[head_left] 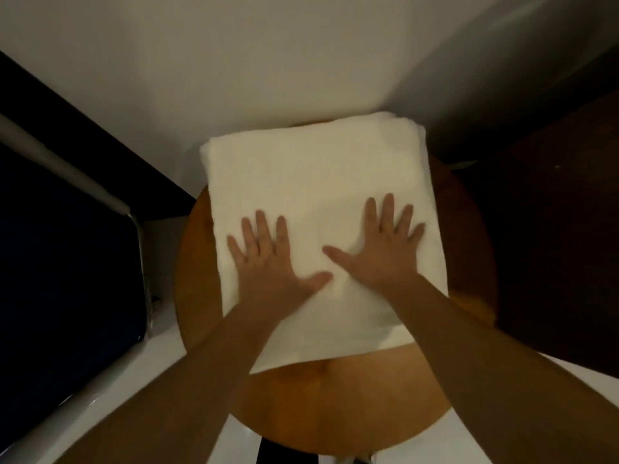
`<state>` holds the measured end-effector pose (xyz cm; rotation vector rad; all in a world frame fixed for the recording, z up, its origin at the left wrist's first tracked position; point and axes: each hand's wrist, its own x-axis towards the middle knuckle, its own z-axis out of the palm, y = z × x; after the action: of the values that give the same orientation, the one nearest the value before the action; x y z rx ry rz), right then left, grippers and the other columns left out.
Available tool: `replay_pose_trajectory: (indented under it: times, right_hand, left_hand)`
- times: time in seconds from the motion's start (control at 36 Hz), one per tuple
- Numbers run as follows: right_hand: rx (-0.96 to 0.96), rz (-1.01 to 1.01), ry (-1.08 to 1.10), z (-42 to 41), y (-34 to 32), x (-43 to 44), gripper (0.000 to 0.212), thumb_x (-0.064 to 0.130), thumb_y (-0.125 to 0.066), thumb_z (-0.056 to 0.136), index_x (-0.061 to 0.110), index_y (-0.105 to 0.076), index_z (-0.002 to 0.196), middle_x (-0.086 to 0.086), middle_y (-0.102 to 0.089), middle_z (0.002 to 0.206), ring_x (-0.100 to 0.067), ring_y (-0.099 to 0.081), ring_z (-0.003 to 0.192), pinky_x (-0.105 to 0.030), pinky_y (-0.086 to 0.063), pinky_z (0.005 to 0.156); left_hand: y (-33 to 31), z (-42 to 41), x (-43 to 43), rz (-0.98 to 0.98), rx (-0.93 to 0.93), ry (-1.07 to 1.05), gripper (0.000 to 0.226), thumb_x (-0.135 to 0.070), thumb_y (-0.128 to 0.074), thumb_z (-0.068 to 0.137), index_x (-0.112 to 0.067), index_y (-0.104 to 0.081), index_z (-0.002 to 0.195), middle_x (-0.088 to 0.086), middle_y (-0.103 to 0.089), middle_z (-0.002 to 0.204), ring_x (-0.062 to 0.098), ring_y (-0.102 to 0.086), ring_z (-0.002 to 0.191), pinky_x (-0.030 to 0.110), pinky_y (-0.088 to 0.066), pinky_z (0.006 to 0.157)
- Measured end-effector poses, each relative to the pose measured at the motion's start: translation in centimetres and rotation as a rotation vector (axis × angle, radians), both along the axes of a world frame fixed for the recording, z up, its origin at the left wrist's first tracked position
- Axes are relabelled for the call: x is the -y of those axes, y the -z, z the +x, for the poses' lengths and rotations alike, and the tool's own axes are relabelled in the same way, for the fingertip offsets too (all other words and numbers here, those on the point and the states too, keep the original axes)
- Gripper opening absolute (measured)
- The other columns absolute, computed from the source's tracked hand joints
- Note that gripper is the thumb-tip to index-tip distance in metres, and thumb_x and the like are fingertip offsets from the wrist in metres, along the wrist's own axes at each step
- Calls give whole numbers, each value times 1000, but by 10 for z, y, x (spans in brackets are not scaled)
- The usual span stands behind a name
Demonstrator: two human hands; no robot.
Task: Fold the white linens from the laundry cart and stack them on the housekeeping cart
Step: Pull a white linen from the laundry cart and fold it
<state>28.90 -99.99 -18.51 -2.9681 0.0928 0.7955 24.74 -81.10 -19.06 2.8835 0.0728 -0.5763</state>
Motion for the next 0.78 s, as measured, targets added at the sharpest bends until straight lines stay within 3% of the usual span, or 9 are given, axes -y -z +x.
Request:
replay_pose_trajectory:
  times: [0.33, 0.47, 0.56, 0.67, 0.78]
  right_hand:
    - [21, -43, 5, -62, 12, 26, 123, 100, -14, 55, 29, 39, 139, -3, 43, 149, -39, 30, 140, -62, 5, 114]
    - [25, -35, 9, -69, 9, 28, 121, 100, -15, 57, 29, 37, 141, -3, 41, 150, -38, 28, 140, -62, 4, 113]
    - [-47, -33, 59, -91, -2, 34, 123, 100, -20, 56, 30, 31, 143, -4, 37, 152, -41, 22, 142, -63, -3, 112]
    - [-128, -22, 65, -120, -34, 35, 120, 95, -31, 63, 27, 19, 148, -7, 24, 157, -40, 8, 146, -58, -11, 114]
    - [-49, 114, -15, -131, -90, 24, 85, 71, -37, 87, 22, -11, 152, -4, -14, 160, -27, -21, 145, -44, -26, 116]
  left_hand:
    - [23, -36, -6, 34, 37, 55, 130, -100, -23, 56, -15, -5, 154, 16, 1, 161, 41, 3, 146, 66, -2, 112]
    - [16, -38, -9, 38, -21, 70, 127, -98, -22, 58, -21, 27, 147, 10, 34, 154, 34, 33, 140, 62, 14, 111]
    - [0, -55, -15, 58, -108, 138, 126, -97, -25, 62, -21, 33, 144, 9, 39, 151, 33, 33, 140, 63, 13, 112]
    - [-34, -96, -16, 108, -214, 82, 114, -87, -32, 75, -20, 25, 148, 10, 27, 157, 32, 21, 145, 57, 8, 116]
    - [-83, -129, -19, -82, -196, -141, 85, -58, -44, 92, -19, 0, 154, 5, -5, 162, 24, -5, 148, 42, -8, 120]
